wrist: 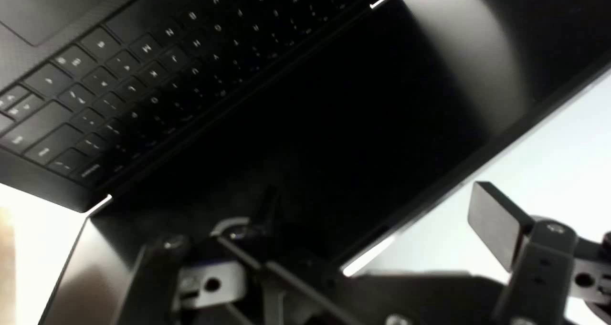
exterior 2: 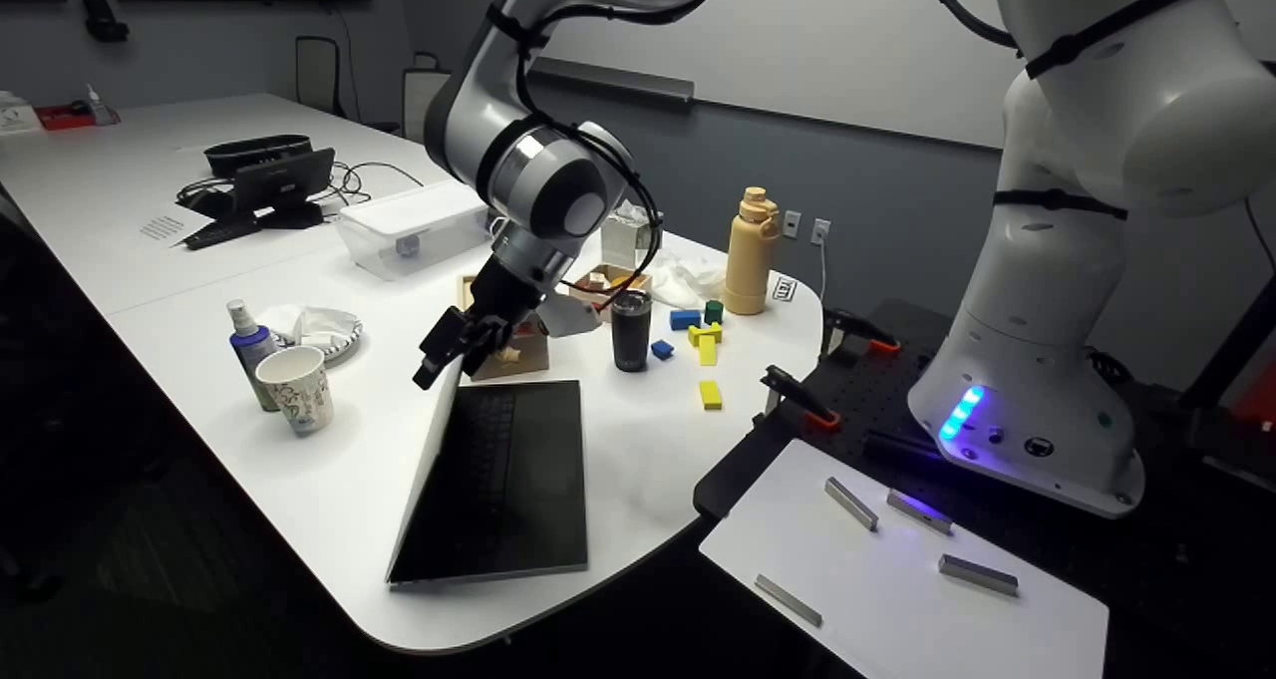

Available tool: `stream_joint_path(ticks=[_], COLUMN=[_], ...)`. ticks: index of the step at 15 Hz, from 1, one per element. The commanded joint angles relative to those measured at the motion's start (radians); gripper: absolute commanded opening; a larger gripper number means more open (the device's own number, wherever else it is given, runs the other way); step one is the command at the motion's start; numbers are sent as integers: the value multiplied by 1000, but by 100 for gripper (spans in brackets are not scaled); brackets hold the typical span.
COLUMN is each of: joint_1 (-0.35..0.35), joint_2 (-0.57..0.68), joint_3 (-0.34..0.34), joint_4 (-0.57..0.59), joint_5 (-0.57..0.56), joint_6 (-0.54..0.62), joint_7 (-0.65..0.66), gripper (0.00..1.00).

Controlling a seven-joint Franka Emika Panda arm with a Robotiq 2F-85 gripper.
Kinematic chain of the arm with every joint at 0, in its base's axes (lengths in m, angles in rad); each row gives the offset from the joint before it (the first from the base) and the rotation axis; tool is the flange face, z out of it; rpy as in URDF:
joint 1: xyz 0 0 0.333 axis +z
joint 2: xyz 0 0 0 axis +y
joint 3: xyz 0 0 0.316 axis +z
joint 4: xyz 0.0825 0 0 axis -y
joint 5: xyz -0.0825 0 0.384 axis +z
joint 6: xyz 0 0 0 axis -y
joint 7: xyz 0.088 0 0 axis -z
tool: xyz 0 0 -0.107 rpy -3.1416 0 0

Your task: Open the laptop and switch it on

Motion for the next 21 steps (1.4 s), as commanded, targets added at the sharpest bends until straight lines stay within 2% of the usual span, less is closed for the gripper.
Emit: stream_joint_path(ticks=[1,14,17,21], joint_1=[23,64,55,38], joint_2=[2,129,102,6], joint_3=[10,2,-2,-13], joint_4=[71,288,272,178], joint_5=[6,3,-4,-36], joint_6=[-15,-21,-19,-3], joint_7=[-32,-84,-82,-74], gripper=[100,100,100,100])
